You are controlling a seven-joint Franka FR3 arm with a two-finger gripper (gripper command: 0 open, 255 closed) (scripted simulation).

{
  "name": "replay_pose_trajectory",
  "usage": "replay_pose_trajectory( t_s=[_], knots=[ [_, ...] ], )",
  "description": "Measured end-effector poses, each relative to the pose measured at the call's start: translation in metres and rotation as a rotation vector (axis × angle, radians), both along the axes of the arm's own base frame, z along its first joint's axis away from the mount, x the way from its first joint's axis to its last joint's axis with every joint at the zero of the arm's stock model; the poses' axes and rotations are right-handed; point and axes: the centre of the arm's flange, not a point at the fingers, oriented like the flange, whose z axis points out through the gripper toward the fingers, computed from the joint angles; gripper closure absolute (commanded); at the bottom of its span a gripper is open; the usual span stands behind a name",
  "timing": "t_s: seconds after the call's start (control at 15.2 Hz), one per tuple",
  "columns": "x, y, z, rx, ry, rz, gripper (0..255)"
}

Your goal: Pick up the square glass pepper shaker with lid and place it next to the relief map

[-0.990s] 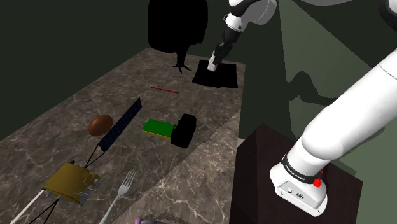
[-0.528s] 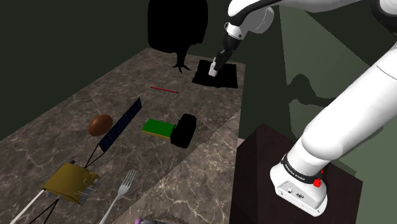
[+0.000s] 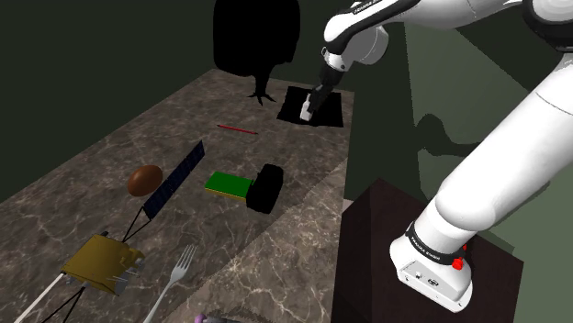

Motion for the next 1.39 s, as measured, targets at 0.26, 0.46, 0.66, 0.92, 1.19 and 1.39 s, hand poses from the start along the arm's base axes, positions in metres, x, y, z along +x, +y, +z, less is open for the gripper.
replay_pose_trajectory(
  t_s=[0.26,0.46,0.66,0.92,1.19,1.39],
  knots=[
    [0.0,0.0,-0.019,0.0,0.0,0.0,255],
    [-0.001,0.0,-0.036,0.0,0.0,0.0,255],
    [-0.001,-0.001,-0.052,0.0,0.0,0.0,255],
    [0.0,0.0,-0.071,0.0,0.0,0.0,255],
    [0.0,0.0,-0.075,0.0,0.0,0.0,255],
    [0.0,0.0,-0.075,0.0,0.0,0.0,0]
  ],
)
